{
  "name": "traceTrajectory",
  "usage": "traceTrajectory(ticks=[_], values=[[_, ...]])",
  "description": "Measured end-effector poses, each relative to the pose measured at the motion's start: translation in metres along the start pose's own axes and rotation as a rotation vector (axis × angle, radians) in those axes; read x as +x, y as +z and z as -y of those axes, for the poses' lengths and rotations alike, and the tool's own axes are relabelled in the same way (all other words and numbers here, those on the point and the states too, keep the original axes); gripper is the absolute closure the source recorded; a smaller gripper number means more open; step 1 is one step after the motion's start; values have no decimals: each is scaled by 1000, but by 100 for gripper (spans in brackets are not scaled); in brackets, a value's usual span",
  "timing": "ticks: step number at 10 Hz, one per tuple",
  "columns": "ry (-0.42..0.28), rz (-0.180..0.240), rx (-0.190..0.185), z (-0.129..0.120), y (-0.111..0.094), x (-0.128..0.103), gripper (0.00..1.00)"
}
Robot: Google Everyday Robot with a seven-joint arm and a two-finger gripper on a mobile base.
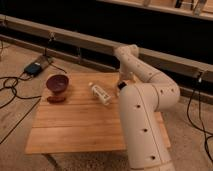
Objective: Place the eraser on the white sponge
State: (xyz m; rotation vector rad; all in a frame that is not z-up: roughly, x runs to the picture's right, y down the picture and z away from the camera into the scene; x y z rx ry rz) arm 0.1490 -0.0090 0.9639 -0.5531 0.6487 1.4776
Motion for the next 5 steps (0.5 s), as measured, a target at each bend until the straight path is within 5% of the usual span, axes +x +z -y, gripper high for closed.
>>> traceTrajectory(ticks=[5], values=[[22, 51, 10, 3, -35, 3, 20]])
